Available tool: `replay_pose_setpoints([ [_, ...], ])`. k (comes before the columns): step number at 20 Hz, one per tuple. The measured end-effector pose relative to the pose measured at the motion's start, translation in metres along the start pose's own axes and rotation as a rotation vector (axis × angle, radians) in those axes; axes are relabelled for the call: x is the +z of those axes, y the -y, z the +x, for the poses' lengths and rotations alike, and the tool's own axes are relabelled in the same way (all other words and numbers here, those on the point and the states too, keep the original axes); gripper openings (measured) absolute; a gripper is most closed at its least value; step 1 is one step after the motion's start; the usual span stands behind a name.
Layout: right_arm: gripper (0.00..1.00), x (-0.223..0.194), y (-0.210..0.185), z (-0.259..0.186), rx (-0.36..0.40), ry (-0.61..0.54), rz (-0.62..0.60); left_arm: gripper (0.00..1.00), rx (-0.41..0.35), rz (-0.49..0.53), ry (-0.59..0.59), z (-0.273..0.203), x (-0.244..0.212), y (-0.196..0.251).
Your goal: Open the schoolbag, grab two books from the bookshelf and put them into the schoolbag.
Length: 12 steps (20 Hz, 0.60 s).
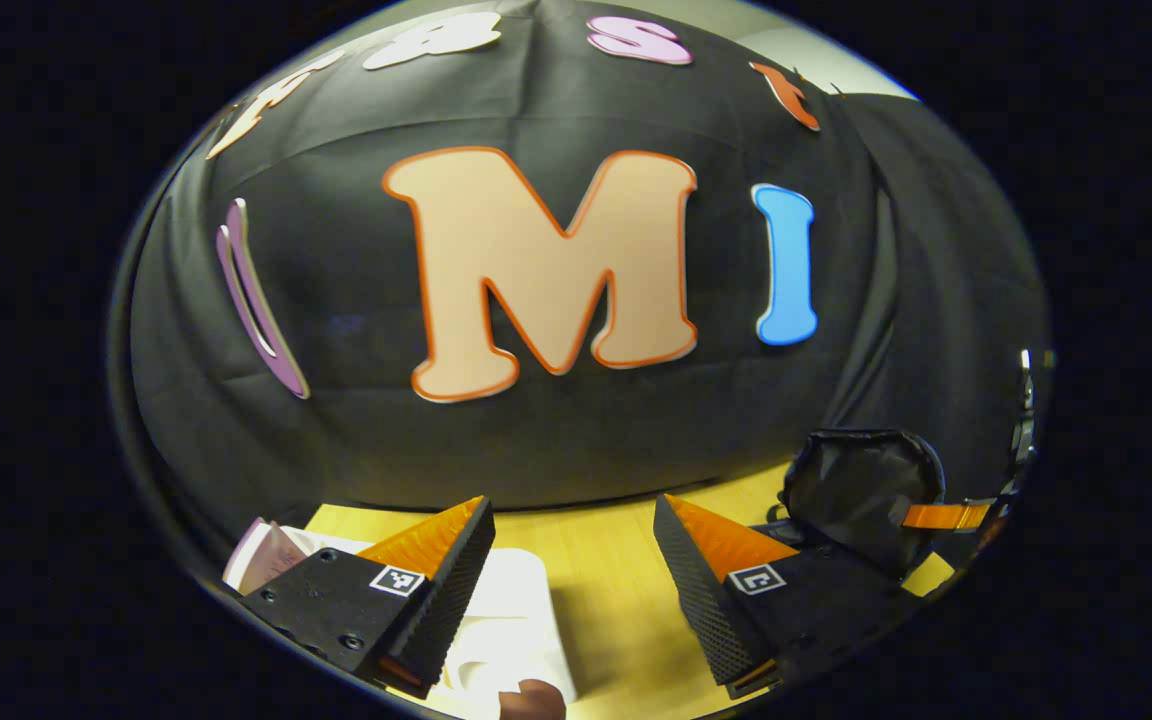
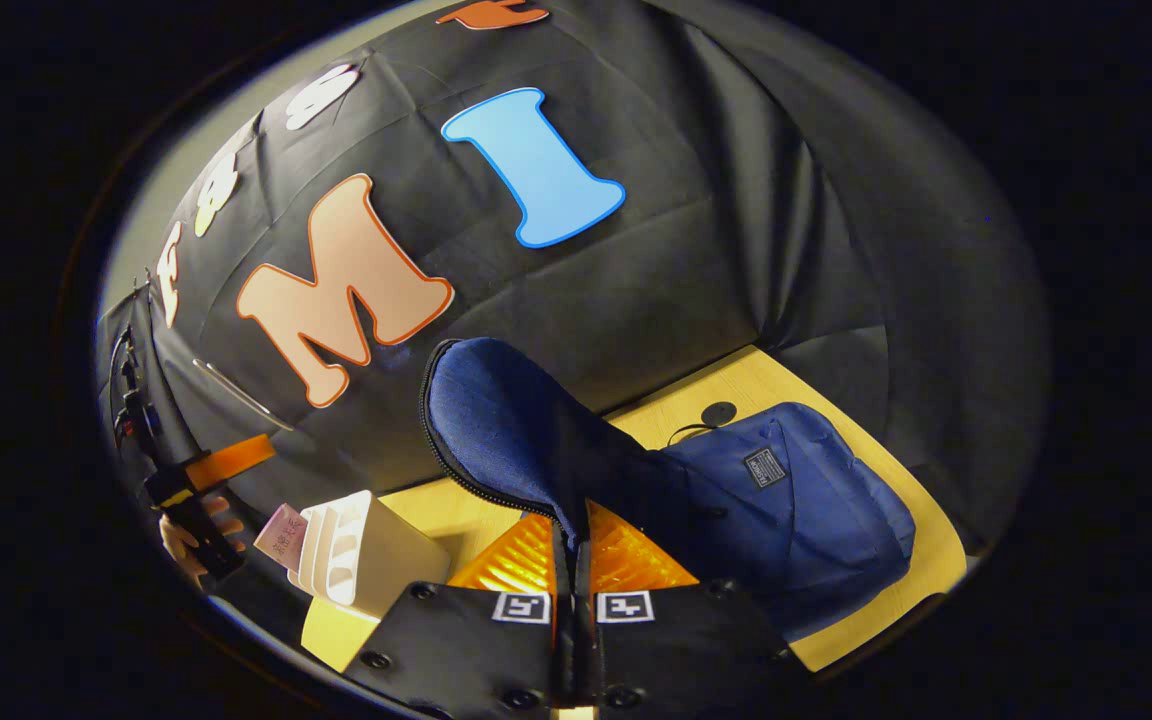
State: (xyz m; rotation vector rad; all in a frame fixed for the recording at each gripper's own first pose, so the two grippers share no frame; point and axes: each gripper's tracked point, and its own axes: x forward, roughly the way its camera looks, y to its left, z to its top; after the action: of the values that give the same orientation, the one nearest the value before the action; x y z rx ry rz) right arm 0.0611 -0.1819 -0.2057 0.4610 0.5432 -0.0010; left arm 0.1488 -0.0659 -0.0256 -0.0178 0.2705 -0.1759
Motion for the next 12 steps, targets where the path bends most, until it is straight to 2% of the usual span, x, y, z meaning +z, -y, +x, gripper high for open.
replay_pose_setpoints([
  [3,0.05,0.001,0.001,-0.001,-0.012,0.007,0.003,0.94,0.055,0.004,0.030,-0.013,0.022,-0.058],
  [12,0.05,-0.001,0.002,0.002,-0.048,0.017,0.020,0.94,0.162,0.010,-0.049,-0.026,0.010,-0.216],
])
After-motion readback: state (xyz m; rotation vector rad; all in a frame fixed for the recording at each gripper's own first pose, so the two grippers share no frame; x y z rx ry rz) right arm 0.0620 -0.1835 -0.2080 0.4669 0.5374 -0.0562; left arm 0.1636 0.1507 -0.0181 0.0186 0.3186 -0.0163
